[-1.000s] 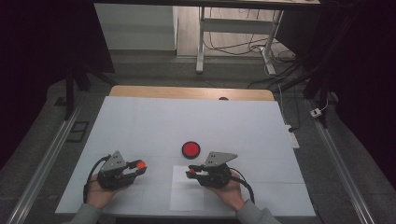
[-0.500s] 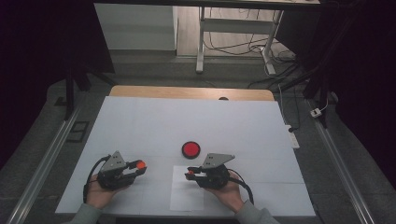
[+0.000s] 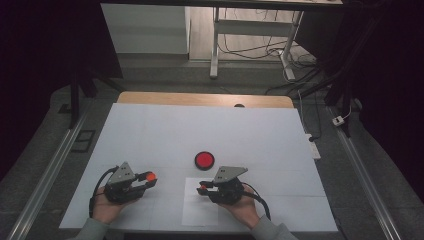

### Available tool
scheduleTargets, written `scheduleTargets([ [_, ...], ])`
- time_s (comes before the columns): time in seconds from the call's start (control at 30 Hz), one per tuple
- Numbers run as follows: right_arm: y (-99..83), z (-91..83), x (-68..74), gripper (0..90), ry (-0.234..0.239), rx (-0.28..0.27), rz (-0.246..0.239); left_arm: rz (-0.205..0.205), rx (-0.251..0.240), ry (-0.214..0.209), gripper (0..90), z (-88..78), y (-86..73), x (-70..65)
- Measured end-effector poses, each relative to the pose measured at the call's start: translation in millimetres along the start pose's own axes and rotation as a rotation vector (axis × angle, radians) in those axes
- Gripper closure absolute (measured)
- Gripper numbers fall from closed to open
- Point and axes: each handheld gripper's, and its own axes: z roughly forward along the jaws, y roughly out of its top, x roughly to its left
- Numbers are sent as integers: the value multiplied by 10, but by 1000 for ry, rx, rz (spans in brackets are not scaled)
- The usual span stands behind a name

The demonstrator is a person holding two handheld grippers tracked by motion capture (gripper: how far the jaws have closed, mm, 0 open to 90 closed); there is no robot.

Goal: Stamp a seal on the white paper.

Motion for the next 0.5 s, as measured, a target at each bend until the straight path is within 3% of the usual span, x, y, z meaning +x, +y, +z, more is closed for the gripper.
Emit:
scheduleTargets([
  [0.5, -54, 77, 18, 720, -1, 34, -7, -1, 3, -1, 653, 7, -3, 0],
])
